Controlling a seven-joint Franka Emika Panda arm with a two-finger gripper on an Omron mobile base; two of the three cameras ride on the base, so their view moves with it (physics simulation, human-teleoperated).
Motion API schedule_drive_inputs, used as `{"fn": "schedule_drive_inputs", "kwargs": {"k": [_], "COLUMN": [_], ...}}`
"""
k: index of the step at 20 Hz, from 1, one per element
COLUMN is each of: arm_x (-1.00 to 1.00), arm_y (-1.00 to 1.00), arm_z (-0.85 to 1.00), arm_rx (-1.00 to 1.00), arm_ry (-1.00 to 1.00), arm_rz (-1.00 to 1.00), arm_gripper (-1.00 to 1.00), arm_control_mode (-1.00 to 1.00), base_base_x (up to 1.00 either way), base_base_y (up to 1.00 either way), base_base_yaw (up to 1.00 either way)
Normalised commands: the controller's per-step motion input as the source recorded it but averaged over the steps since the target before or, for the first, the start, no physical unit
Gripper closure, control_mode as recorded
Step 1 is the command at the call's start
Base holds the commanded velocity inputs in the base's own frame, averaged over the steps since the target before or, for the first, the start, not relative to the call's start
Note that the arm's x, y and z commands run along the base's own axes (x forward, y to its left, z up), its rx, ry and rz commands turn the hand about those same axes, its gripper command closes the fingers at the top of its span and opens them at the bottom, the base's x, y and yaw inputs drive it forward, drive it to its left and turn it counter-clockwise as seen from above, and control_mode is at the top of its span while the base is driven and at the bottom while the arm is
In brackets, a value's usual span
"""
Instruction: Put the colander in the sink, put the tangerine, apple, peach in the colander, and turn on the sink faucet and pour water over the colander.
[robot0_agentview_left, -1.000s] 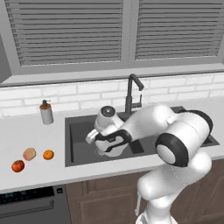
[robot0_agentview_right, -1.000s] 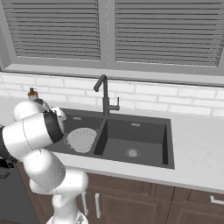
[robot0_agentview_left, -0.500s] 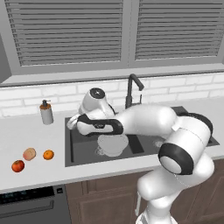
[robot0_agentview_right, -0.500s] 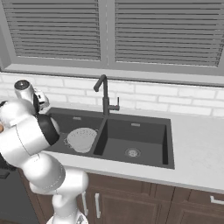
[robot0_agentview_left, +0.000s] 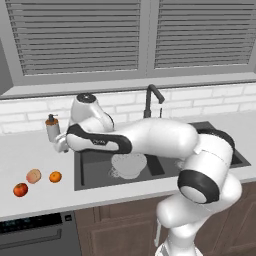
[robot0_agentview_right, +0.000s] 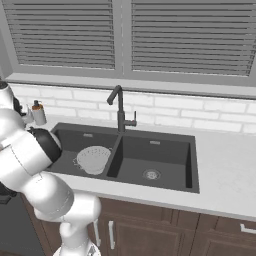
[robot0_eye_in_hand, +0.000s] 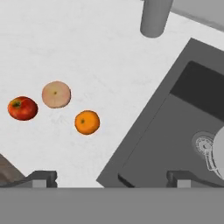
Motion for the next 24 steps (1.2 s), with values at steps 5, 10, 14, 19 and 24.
{"fn": "schedule_drive_inputs", "kwargs": {"k": [5, 10, 14, 19, 24], "arm_x": [-0.33, -0.06, 0.0, 0.0, 0.14], "arm_y": [0.23, 0.25, 0.36, 0.38, 0.25], "arm_z": [-0.14, -0.34, -0.46, -0.41, -0.36], "arm_rx": [-0.03, -0.09, -0.11, -0.11, -0.1], "arm_ry": [0.21, 0.09, 0.03, 0.02, 0.02], "arm_rz": [0.0, 0.0, 0.0, 0.0, 0.0], "arm_gripper": [-1.0, -1.0, -1.0, -1.0, -1.0], "arm_control_mode": [-1.0, -1.0, -1.0, -1.0, -1.0], "base_base_x": [0.0, 0.0, 0.0, 0.0, 0.0], "base_base_y": [0.0, 0.0, 0.0, 0.0, 0.0], "base_base_yaw": [0.0, 0.0, 0.0, 0.0, 0.0]}}
